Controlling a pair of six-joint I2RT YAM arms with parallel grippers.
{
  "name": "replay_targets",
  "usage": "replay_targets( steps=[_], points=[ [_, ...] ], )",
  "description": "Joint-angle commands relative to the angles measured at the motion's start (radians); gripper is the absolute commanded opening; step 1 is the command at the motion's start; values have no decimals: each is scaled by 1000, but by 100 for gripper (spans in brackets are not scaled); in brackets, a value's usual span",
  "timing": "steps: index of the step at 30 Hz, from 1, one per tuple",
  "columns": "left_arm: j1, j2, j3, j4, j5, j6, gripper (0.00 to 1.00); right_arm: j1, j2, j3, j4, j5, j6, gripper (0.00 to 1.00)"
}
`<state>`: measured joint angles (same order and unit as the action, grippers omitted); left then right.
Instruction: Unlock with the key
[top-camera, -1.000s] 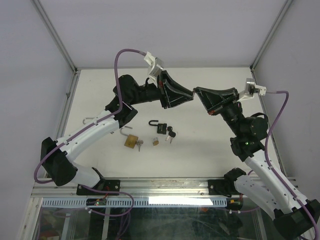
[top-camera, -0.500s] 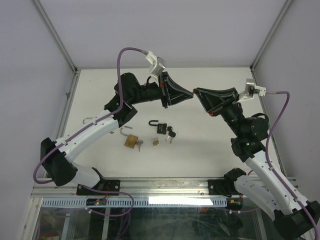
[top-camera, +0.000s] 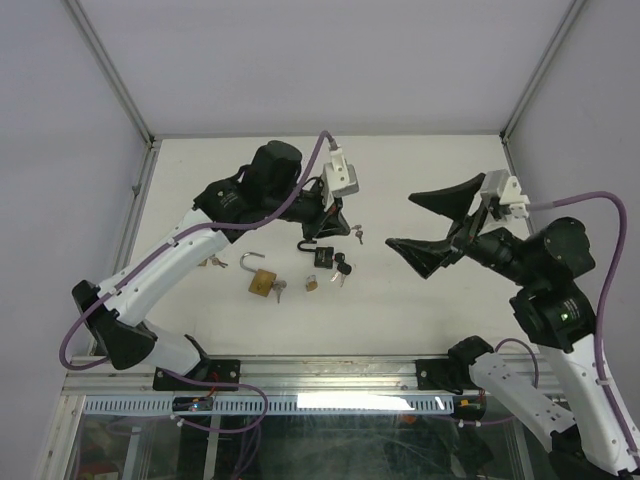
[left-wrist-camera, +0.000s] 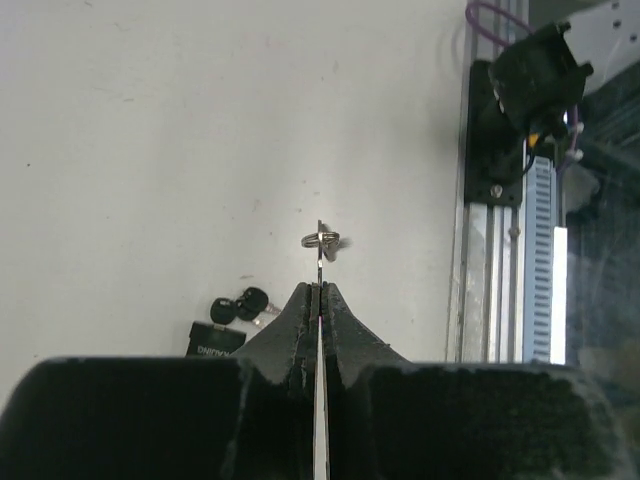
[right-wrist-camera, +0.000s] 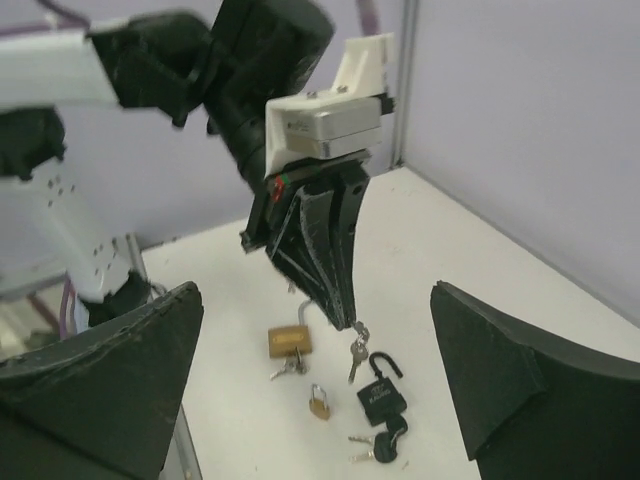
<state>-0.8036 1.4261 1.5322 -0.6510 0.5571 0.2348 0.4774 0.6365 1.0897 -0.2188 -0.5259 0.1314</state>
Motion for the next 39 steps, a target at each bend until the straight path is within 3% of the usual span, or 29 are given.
replay_targets(
  steps=[1, 4, 9, 12, 20, 24, 28, 36, 39],
  points=[
    [-25, 50, 164, -358, -13, 295, 0, 3, 111, 58, -247, -260, -221, 97],
    [-29, 64, 209, -408, -33, 311, 0, 3, 172, 37, -186, -328, -200, 88],
    [-40, 61, 228, -450, -35, 342, 0, 3, 213, -125, 147, -436, -79, 81],
    [-41, 78, 257, -483, -32, 343, 0, 3, 253, -160, 253, -459, -78, 74],
    [-42, 73, 263, -467, -20, 318, 0, 13, 390, -140, 309, -566, -58, 68],
    [-42, 72, 259, -460, -15, 311, 0, 20, 404, -149, 337, -570, -60, 60],
    [-42, 73, 261, -454, -10, 306, 0, 32, 419, -147, 336, -565, -59, 46],
    [-42, 73, 256, -437, -2, 294, 0, 58, 414, -175, 322, -528, -59, 45],
    [-41, 74, 257, -434, 3, 291, 0, 69, 414, -181, 313, -511, -62, 38]
  ],
)
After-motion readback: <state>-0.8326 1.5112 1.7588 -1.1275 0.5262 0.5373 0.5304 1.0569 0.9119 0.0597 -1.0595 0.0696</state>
